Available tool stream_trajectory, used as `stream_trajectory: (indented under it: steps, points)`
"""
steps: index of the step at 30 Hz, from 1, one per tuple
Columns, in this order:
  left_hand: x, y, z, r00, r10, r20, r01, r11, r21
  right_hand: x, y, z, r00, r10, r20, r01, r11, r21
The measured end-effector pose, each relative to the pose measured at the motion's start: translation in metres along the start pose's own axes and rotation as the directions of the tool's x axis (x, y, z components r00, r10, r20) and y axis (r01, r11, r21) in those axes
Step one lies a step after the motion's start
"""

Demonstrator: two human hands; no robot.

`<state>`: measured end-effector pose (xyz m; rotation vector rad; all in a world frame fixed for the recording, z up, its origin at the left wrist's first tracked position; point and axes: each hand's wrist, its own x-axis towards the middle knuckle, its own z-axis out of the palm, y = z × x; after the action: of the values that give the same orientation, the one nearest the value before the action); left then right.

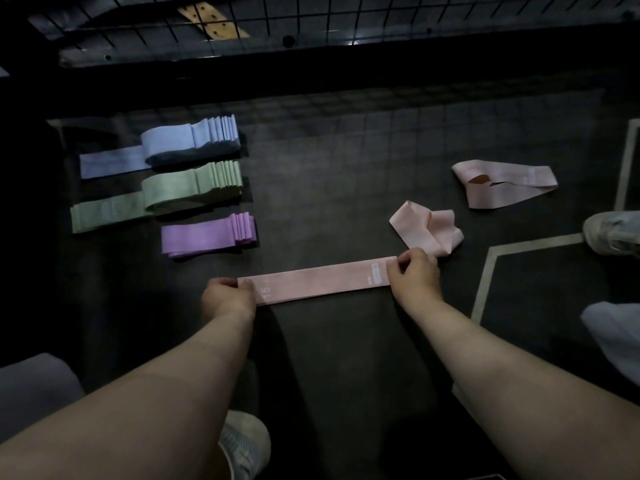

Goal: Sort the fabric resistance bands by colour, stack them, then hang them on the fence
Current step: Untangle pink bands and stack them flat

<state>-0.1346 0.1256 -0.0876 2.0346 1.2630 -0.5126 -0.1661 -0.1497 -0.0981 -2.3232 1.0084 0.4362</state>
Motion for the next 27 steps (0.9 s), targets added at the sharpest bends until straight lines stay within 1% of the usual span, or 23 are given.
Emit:
stream_trajectory:
  steps: [1, 3, 4, 6, 8, 9, 10, 13, 16, 18, 21, 23, 25, 27]
  points:
    - [0.0, 0.001, 0.0, 1.0, 0.024, -0.016, -0.023, 0.999, 0.047, 0.001, 0.001, -0.002, 0.999, 0.001, -0.052, -0.004, 0.999, -0.05]
    - [-0.001, 0.003, -0.002, 0.993, 0.102, -0.052, -0.09, 0.976, 0.196, 0.002, 0.004, -0.008, 0.987, 0.024, -0.159, -0.049, 0.987, -0.153]
    - [-0.003, 0.005, -0.002, 0.987, 0.153, -0.055, -0.134, 0.956, 0.26, 0.004, 0.005, -0.011, 0.984, 0.051, -0.173, -0.082, 0.981, -0.178]
    - [-0.006, 0.008, -0.001, 0.968, 0.25, -0.026, -0.229, 0.92, 0.319, 0.01, 0.009, -0.018, 0.986, 0.119, -0.115, -0.138, 0.973, -0.182]
    - [-0.008, 0.011, 0.001, 0.952, 0.306, 0.006, -0.29, 0.896, 0.335, 0.018, 0.011, -0.026, 0.989, 0.145, -0.024, -0.147, 0.977, -0.152]
    - [-0.01, 0.012, 0.001, 0.948, 0.319, 0.014, -0.305, 0.892, 0.332, 0.021, 0.012, -0.03, 0.99, 0.143, -0.016, -0.144, 0.984, -0.105]
    - [-0.012, 0.014, 0.001, 0.945, 0.327, 0.015, -0.314, 0.893, 0.323, 0.021, 0.013, -0.035, 0.99, 0.137, -0.042, -0.139, 0.99, -0.038]
    - [-0.023, 0.023, 0.001, 0.933, 0.361, 0.013, -0.349, 0.893, 0.285, 0.016, 0.007, -0.051, 0.969, 0.102, -0.225, -0.057, 0.978, 0.2]
    - [-0.041, 0.045, 0.0, 0.888, 0.458, 0.043, -0.456, 0.861, 0.227, 0.01, -0.016, -0.075, 0.945, 0.086, -0.316, 0.04, 0.927, 0.373]
    - [-0.052, 0.07, 0.0, 0.846, 0.528, 0.076, -0.532, 0.828, 0.174, 0.008, -0.038, -0.088, 0.942, 0.058, -0.33, 0.112, 0.874, 0.473]
    - [-0.076, 0.111, -0.011, 0.765, 0.615, 0.191, -0.635, 0.769, 0.069, -0.006, -0.073, -0.113, 0.943, -0.019, -0.331, 0.231, 0.754, 0.615]
    - [-0.094, 0.132, -0.023, 0.686, 0.666, 0.292, -0.686, 0.726, -0.045, -0.022, -0.098, -0.132, 0.932, -0.089, -0.352, 0.309, 0.702, 0.642]
    - [-0.115, 0.151, -0.044, 0.571, 0.73, 0.376, -0.74, 0.656, -0.15, -0.043, -0.124, -0.155, 0.908, -0.216, -0.359, 0.41, 0.636, 0.654]
    - [-0.139, 0.168, -0.075, 0.419, 0.8, 0.43, -0.803, 0.547, -0.236, -0.07, -0.15, -0.182, 0.865, -0.353, -0.356, 0.5, 0.565, 0.656]
